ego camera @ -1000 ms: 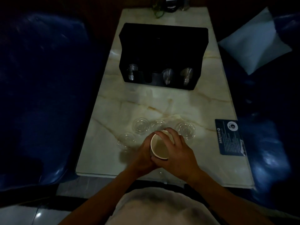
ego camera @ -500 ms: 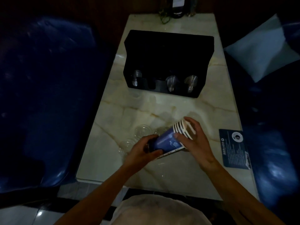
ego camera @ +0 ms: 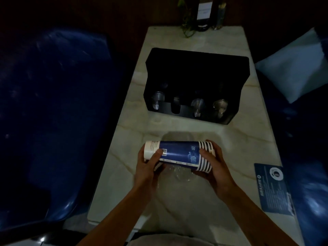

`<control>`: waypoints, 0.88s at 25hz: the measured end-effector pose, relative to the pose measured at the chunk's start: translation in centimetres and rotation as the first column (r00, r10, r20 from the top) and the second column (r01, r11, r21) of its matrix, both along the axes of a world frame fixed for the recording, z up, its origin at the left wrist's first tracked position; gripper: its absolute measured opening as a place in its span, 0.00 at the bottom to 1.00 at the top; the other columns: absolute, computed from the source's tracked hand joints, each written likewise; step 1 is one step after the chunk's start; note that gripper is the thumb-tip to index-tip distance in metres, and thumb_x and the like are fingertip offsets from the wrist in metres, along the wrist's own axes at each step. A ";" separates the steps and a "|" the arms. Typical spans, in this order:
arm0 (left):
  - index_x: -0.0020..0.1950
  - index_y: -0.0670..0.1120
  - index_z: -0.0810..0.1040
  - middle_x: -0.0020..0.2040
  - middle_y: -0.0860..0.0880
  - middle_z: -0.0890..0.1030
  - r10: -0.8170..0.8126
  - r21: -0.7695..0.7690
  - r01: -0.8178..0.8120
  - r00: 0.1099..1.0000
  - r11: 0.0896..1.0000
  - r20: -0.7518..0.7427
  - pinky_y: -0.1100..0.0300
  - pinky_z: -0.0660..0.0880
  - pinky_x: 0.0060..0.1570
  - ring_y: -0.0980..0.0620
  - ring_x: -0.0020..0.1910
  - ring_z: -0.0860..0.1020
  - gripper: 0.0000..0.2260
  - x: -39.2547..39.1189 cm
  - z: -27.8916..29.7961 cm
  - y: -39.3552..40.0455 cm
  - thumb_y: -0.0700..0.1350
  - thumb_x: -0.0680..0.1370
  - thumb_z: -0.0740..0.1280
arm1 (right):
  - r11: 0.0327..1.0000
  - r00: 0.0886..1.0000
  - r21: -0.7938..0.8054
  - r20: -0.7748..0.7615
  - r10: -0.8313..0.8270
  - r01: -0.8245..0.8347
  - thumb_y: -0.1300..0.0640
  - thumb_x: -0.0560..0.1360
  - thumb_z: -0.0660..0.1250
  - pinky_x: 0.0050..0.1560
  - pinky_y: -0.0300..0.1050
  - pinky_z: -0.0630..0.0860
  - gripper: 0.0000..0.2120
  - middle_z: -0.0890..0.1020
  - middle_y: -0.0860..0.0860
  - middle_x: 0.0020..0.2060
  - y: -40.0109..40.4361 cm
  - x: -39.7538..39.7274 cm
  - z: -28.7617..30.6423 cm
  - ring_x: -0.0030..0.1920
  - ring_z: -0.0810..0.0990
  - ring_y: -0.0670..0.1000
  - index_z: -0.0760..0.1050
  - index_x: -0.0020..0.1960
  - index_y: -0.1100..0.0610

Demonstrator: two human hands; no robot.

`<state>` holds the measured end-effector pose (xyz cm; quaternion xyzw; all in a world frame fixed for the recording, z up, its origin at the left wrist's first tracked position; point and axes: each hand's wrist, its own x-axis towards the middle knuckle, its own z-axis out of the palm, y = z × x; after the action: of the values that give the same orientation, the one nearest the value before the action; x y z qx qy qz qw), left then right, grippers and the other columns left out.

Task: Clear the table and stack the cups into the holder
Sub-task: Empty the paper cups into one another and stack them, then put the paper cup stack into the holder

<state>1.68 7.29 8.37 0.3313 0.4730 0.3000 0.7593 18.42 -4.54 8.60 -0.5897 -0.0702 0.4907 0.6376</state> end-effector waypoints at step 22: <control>0.62 0.62 0.72 0.58 0.48 0.78 -0.417 0.443 0.461 0.887 0.769 -0.199 0.50 0.83 0.46 0.49 0.54 0.81 0.30 9.3 9.4 31.0 0.41 0.65 0.76 | 0.933 0.050 -0.345 0.935 0.351 -0.101 0.35 0.69 0.65 0.60 0.52 0.75 0.26 0.78 0.50 0.60 26.4 14.8 7.6 0.60 0.76 0.53 0.74 0.62 0.47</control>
<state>11.01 38.31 17.81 0.6223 0.3269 0.2065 0.6806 33.19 21.90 16.18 -0.8013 -0.5254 0.0640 0.2788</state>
